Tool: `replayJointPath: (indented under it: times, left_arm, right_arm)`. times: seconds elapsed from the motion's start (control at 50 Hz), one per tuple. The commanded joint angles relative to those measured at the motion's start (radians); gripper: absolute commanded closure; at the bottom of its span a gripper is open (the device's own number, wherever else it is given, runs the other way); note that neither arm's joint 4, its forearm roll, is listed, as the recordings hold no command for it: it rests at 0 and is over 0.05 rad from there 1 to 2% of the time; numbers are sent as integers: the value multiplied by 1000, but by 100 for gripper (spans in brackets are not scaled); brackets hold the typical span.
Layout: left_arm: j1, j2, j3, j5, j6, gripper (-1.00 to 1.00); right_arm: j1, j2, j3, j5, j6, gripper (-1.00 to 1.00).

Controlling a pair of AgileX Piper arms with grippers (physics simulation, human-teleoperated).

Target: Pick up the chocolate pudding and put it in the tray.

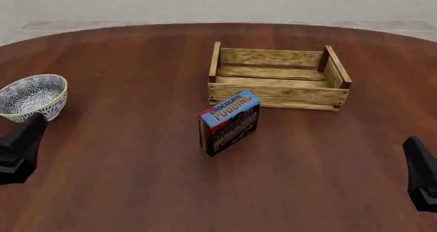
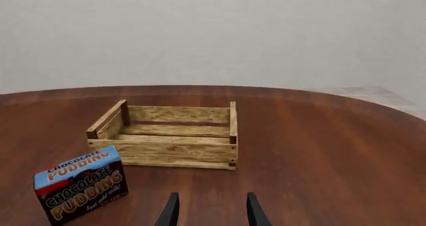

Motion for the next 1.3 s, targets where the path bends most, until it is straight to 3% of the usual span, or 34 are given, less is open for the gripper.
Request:
replayJointPath:
  times: [0.02, 0.06, 0.08, 0.2, 0.24, 0.38, 0.46, 0.48, 0.6, 0.7, 0.76, 0.82, 0.96, 1.04, 1.06, 1.14, 1.3]
  left_arm:
    - [-13, 141, -116, -4, 23, -100]
    - [-17, 170, -151, 10, 29, -100]
    - [8, 232, -188, 12, 90, -100]
    - [-1, 315, -278, 29, 107, -100]
    - [15, 335, -302, 29, 159, -100]
    - [-79, 471, -406, 41, 177, -100]
    - [-136, 529, -452, 47, 141, -100]
    - [-192, 572, -480, 44, 123, -100]
    - [-238, 651, -537, 52, 93, -100]
    - [-260, 756, -588, 48, 131, -100]
    - [-280, 792, -611, 56, 116, -100]
    - [-284, 844, -629, 44, 178, -100]
    - [-378, 943, -737, 106, 88, -100]
    - [-423, 967, -766, 122, 102, -100]
    - [-431, 980, -779, 131, 134, -100]
    - [-448, 1042, -828, 155, 97, -100]
    - [-476, 1147, -888, 150, 125, -100]
  right_arm:
    - [2, 0, 2, -2, 1, -100]
    - [2, 0, 2, -2, 0, -100]
    - [2, 1, 2, -2, 0, -100]
    - [2, 1, 2, -3, 0, -100]
    - [2, 1, 2, -3, 0, -100]
    - [1, 0, 3, -4, 2, -100]
    - [1, 0, 2, -4, 3, -100]
    - [1, 0, 2, -4, 3, -100]
    - [2, 2, 2, -4, 2, -100]
    - [0, 2, 2, -5, 2, -100]
    - [-1, 1, 2, -5, 2, -100]
    - [-1, 1, 3, -5, 3, -100]
    - [0, 2, 2, -3, 4, -100]
    - [0, 2, 1, -3, 6, -100]
    - [-1, 1, 2, -3, 6, -100]
    - [-2, 1, 2, -3, 6, -100]
    - [-5, 1, 2, -4, 11, -100]
